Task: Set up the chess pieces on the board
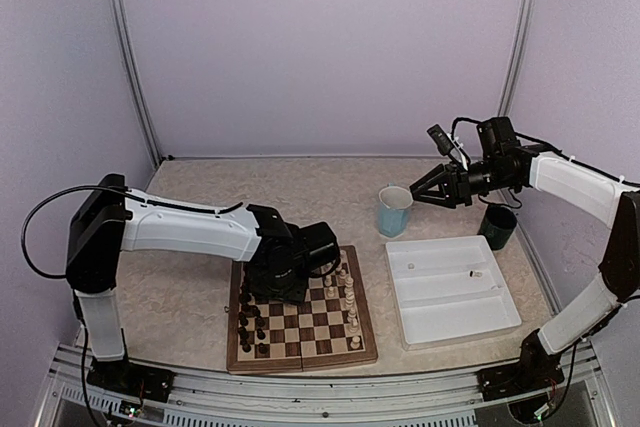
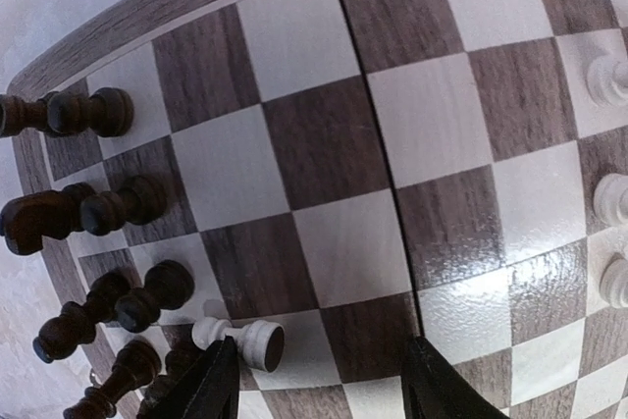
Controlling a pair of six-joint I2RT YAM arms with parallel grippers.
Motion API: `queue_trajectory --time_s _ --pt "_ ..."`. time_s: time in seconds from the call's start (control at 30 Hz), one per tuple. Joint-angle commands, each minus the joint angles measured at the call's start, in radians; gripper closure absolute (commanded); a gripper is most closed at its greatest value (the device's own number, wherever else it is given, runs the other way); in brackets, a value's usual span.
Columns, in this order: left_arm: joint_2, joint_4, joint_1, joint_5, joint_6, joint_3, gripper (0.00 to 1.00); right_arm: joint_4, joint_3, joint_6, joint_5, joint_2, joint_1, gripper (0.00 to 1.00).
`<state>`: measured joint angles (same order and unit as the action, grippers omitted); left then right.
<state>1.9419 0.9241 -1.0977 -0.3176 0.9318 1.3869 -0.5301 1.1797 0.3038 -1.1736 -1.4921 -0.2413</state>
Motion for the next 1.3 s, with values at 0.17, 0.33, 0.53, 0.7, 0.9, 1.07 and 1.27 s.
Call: queue_trajectory --time_s 0.17,0.33,0.53,0.7,0.9,1.07,1.27 --pt "0.036 -0.058 -0.024 0.039 -0.038 0.032 0.45 -0.022 -0.005 0.017 -0.016 -0.01 -0.019 0.58" --pt "0.034 -0.078 -0.035 0.047 -0.061 0.051 0.47 -0.024 -0.003 0.022 -0.008 -0.013 -0.023 0.58" --pt "0.004 -0.063 -0.04 0.025 -0.069 0.07 0.47 -0.034 0.006 0.033 0.011 -0.015 -0.035 0.59" --pt "-0.028 -0.063 -0.039 0.013 -0.068 0.067 0.47 -0.049 0.016 0.045 0.049 -0.014 -0.059 0.59" --pt "-0.108 -0.057 -0.034 -0.033 -0.07 0.065 0.46 -0.098 0.056 0.077 0.206 -0.004 -0.138 0.62" --pt "-0.253 -0.024 0.002 -0.172 -0.062 0.038 0.45 -0.157 0.137 0.104 0.37 -0.049 -0.296 0.65" --pt "-0.484 -0.074 0.065 -0.374 -0.067 -0.062 0.38 -0.194 0.244 0.166 0.557 -0.205 -0.512 0.68"
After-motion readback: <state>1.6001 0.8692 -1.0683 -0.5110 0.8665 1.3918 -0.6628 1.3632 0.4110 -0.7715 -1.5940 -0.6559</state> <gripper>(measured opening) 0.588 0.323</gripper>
